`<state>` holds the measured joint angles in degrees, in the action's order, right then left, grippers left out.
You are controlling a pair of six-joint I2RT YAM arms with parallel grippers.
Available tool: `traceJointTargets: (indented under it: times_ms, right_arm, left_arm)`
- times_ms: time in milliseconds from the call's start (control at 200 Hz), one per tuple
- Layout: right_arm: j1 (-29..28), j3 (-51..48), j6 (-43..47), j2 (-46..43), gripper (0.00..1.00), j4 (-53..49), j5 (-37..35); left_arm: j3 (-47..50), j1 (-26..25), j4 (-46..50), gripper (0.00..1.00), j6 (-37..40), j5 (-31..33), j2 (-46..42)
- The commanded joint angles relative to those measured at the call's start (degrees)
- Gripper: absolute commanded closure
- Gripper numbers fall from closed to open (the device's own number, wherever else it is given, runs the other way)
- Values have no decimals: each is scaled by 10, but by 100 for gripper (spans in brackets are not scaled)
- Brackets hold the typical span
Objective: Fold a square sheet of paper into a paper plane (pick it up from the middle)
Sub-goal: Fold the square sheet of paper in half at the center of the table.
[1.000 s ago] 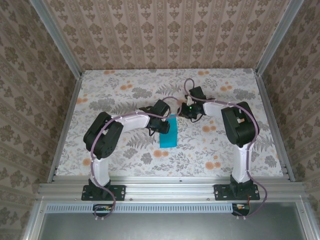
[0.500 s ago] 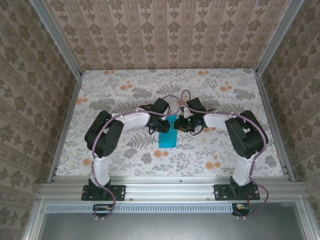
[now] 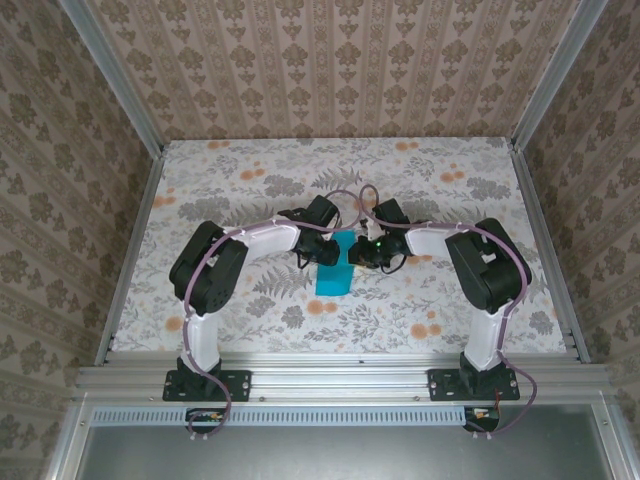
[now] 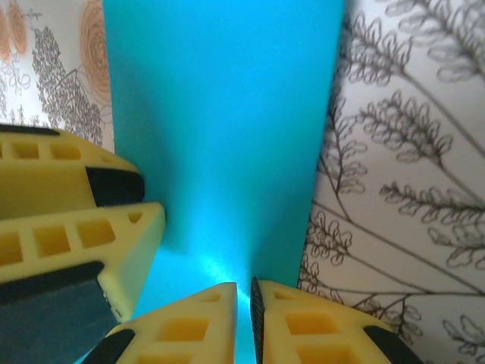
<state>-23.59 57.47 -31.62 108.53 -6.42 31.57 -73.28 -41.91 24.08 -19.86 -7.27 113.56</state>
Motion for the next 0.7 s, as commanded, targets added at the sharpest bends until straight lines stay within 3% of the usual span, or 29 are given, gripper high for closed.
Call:
traceJointTargets:
  times_ms: [0, 235, 450, 695]
  right_arm:
    - [-7, -32, 25, -23, 82, -62, -7]
    - [-11, -66, 31, -72, 82, -85, -18]
    - [-14, -68, -41, -119, 83, -13, -11]
    - [-39, -18, -73, -60, 83, 26, -9]
  left_arm:
    - [37, 3, 71, 70, -5, 12, 71]
    - [36, 3, 71, 70, -4, 9, 74]
    - [36, 3, 71, 70, -4, 5, 71]
    - [41, 4, 67, 70, -6, 4, 67]
